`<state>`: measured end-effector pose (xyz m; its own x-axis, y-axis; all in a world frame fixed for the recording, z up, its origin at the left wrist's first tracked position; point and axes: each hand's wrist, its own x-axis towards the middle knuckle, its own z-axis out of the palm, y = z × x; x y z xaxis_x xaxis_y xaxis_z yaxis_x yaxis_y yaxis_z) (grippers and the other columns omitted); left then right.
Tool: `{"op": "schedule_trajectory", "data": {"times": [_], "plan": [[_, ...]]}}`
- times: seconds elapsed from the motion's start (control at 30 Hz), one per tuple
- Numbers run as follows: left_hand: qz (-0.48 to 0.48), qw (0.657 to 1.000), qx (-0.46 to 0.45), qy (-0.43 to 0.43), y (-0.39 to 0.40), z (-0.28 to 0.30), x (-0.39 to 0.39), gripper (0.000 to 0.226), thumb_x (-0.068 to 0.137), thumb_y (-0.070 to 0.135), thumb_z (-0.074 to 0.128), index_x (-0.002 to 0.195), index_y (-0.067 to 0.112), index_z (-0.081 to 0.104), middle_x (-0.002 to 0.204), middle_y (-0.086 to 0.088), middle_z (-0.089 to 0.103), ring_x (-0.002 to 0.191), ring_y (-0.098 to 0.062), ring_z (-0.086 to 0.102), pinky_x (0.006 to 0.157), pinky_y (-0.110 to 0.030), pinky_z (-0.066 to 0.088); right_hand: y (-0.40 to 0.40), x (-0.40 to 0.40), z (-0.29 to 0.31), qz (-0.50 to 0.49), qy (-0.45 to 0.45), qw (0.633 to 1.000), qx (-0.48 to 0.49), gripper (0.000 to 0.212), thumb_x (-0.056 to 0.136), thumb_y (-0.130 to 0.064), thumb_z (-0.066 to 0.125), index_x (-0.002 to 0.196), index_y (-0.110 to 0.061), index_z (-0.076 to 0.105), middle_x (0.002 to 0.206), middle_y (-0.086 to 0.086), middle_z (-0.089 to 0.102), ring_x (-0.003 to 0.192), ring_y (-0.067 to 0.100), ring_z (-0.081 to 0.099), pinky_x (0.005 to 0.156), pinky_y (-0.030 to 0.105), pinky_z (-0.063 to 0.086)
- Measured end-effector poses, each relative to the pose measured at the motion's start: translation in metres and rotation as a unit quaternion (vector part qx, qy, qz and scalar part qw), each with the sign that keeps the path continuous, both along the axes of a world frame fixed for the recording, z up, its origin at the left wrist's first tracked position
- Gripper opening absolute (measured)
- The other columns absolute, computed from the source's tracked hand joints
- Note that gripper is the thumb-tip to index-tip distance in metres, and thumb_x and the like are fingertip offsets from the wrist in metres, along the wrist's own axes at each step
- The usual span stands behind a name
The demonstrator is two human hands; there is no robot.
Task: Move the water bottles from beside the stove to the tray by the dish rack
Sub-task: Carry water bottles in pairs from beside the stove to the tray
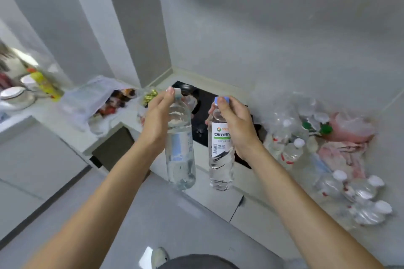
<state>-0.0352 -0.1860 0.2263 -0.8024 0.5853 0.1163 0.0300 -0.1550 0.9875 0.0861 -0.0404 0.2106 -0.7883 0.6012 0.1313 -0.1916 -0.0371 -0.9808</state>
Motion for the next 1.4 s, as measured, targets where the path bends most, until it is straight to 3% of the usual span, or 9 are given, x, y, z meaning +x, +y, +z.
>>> {"op": "schedule_trajectory", "data": {"times": [0.07,0.23,0.37,0.47,0.57,0.87,1.07,1.23,1.4], "plan": [[0.046,0.999,0.011,-0.010,-0.053,0.000,-0.018,0.039,0.108,0.041,0.051,0.094,0.012,0.073,0.087,-0.013,0.073,0.080,-0.034,0.069,0.076,-0.046,0.057,-0.041,-0.031,0.003,0.041,-0.002,0.999,0.002,0.023,0.096,-0.046,0.067,0.088,-0.025,0.071,0.081,0.003,0.070,0.078,0.031,0.067,0.082,0.050,0.053],[0.165,0.985,0.030,-0.035,-0.190,-0.002,-0.068,0.038,0.107,0.039,0.053,0.087,0.009,0.066,0.076,-0.007,0.072,0.067,-0.028,0.069,0.065,-0.035,0.056,-0.155,-0.119,0.004,0.112,-0.007,0.994,0.012,0.024,0.106,-0.033,0.062,0.093,-0.014,0.066,0.078,-0.002,0.069,0.075,0.018,0.067,0.079,0.036,0.055],[0.244,0.969,0.023,-0.031,-0.314,-0.005,-0.116,0.039,0.109,0.036,0.049,0.094,0.003,0.064,0.075,-0.007,0.071,0.063,-0.028,0.068,0.057,-0.034,0.056,-0.272,-0.193,0.001,0.185,-0.010,0.982,0.019,0.026,0.103,-0.039,0.063,0.090,-0.017,0.065,0.082,0.007,0.070,0.077,0.034,0.068,0.080,0.050,0.055],[0.303,0.952,0.029,-0.024,-0.406,-0.001,-0.149,0.036,0.109,0.035,0.049,0.091,0.007,0.063,0.073,-0.007,0.071,0.060,-0.027,0.068,0.057,-0.033,0.055,-0.362,-0.247,0.002,0.240,-0.008,0.971,-0.008,0.027,0.105,-0.035,0.062,0.094,-0.011,0.064,0.086,0.013,0.066,0.077,0.035,0.066,0.071,0.044,0.057],[0.377,0.925,0.037,-0.023,-0.497,0.002,-0.168,0.034,0.109,0.036,0.050,0.087,0.012,0.061,0.074,-0.008,0.071,0.061,-0.028,0.067,0.063,-0.037,0.054,-0.452,-0.294,0.006,0.309,-0.013,0.951,-0.008,0.025,0.107,-0.029,0.058,0.096,-0.007,0.061,0.083,0.010,0.065,0.072,0.031,0.065,0.064,0.035,0.058],[0.547,0.835,0.060,-0.007,-0.718,-0.001,-0.187,0.038,0.110,0.038,0.049,0.089,0.009,0.062,0.078,-0.012,0.068,0.065,-0.031,0.066,0.062,-0.034,0.055,-0.692,-0.389,0.010,0.488,-0.003,0.873,-0.017,0.024,0.109,-0.026,0.056,0.093,-0.008,0.059,0.079,0.009,0.064,0.068,0.030,0.062,0.058,0.034,0.059],[0.622,0.781,0.049,0.009,-0.815,-0.006,-0.229,0.037,0.107,0.039,0.052,0.085,0.013,0.066,0.080,-0.014,0.068,0.064,-0.032,0.067,0.061,-0.034,0.056,-0.806,-0.459,0.001,0.558,0.008,0.830,-0.009,0.027,0.109,-0.026,0.056,0.100,0.000,0.061,0.085,0.016,0.064,0.070,0.031,0.064,0.059,0.031,0.058],[0.684,0.727,0.058,0.010,-0.886,-0.002,-0.283,0.036,0.102,0.041,0.056,0.086,0.009,0.063,0.077,-0.014,0.067,0.066,-0.032,0.065,0.060,-0.034,0.056,-0.897,-0.533,0.001,0.626,0.012,0.780,0.005,0.030,0.108,-0.030,0.058,0.095,-0.004,0.065,0.085,0.011,0.068,0.078,0.037,0.066,0.077,0.052,0.058],[0.747,0.663,0.052,0.006,-0.958,-0.005,-0.308,0.033,0.100,0.041,0.056,0.086,0.012,0.065,0.080,-0.013,0.067,0.071,-0.029,0.065,0.070,-0.042,0.057,-0.993,-0.579,0.002,0.679,-0.003,0.734,0.005,0.029,0.108,-0.030,0.058,0.095,-0.004,0.063,0.083,0.014,0.066,0.077,0.034,0.066,0.068,0.038,0.058]]}}
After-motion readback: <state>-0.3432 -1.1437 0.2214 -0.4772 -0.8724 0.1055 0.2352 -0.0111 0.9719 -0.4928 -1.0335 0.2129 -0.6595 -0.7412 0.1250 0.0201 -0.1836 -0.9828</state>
